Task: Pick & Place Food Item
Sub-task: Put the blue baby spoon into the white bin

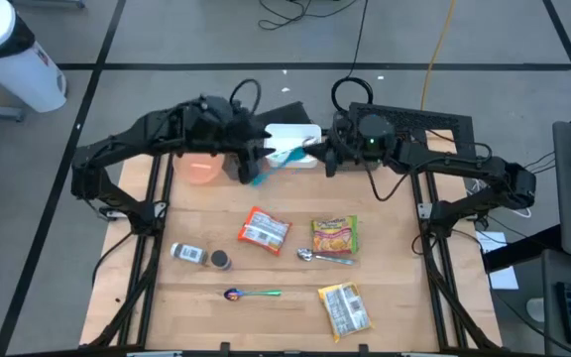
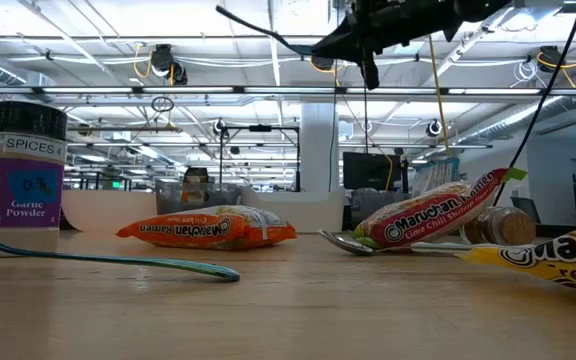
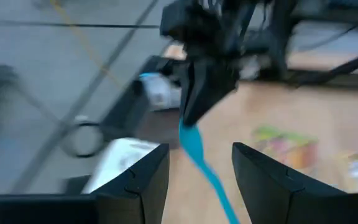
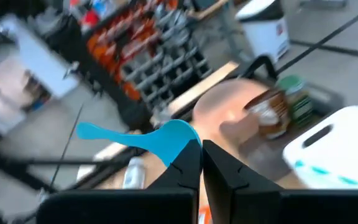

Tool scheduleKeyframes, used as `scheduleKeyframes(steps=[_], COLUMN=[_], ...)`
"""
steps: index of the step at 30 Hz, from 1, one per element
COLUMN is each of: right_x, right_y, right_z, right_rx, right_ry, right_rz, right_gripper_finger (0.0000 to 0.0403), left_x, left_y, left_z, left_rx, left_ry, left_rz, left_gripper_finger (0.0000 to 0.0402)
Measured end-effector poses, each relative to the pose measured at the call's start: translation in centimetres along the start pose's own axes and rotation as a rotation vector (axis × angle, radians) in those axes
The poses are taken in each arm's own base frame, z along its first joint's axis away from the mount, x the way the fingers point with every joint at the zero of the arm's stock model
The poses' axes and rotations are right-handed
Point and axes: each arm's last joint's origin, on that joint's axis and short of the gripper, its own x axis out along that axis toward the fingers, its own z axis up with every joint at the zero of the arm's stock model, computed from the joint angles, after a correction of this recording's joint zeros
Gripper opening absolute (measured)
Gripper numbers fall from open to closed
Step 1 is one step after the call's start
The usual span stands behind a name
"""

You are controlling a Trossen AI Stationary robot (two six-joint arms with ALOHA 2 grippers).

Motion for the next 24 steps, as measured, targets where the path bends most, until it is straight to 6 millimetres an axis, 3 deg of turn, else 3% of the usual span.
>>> scheduleKeyframes(steps=[6,12,24], right_x=[1.3,3.1,3.3], right_y=[-2.0,-2.9,-2.2], right_z=[0.7,0.0,0.1], right_rx=[0.111,0.132,0.092], right_ry=[-0.1,-0.119,-0.212], right_rz=[-0.029,-0.029,-0.072], right_gripper_finger=[0.0001,0.0001,0.0], left_x=[2.0,4.7,5.6], left_y=[-1.8,-1.8,0.6], left_z=[-0.7,-1.3,-2.1], left_rx=[0.305,0.472,0.421], left_ry=[0.139,0.25,0.296], left_rz=[0.202,0.255,0.179], left_gripper_finger=[0.0184,0.0184,0.0184])
